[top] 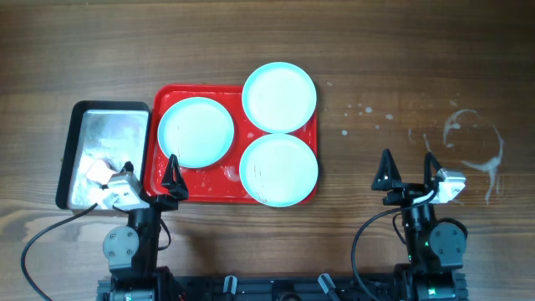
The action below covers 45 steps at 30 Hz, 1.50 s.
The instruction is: Clean dirty plates on tray and stack at the side
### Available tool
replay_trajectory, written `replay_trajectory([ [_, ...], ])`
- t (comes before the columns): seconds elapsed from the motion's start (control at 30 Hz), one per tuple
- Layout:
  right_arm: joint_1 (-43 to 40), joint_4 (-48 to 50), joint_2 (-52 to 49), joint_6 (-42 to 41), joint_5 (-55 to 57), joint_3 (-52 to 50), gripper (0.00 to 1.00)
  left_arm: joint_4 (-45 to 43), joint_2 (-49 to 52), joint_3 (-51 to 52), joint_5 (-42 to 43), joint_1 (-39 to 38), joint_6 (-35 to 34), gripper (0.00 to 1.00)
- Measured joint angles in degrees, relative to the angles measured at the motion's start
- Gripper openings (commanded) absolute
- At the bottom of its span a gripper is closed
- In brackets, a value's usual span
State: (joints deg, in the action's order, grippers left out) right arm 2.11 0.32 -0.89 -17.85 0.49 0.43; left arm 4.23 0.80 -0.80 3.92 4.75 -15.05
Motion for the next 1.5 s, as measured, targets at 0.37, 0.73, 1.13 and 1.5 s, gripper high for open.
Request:
replay_trajectory([
  [0.37,0.00,0.00,0.00,0.00,0.00,0.02,1.00,0.00,0.00,0.00,0.00,0.00,0.00,1.00],
  [0.73,0.00,0.00,0.00,-0.07,-0.02,0.02,1.00,0.00,0.00,0.00,0.00,0.00,0.00,1.00],
  [1.13,-0.02,0.00,0.00,-18.47,-0.96,0.02,1.00,0.00,0.00,0.00,0.00,0.00,0.00,1.00],
  [1.5,0.00,0.85,-0.02,-14.40,-19.63,4.11,1.00,0.00,0.00,0.00,0.00,0.00,0.00,1.00],
])
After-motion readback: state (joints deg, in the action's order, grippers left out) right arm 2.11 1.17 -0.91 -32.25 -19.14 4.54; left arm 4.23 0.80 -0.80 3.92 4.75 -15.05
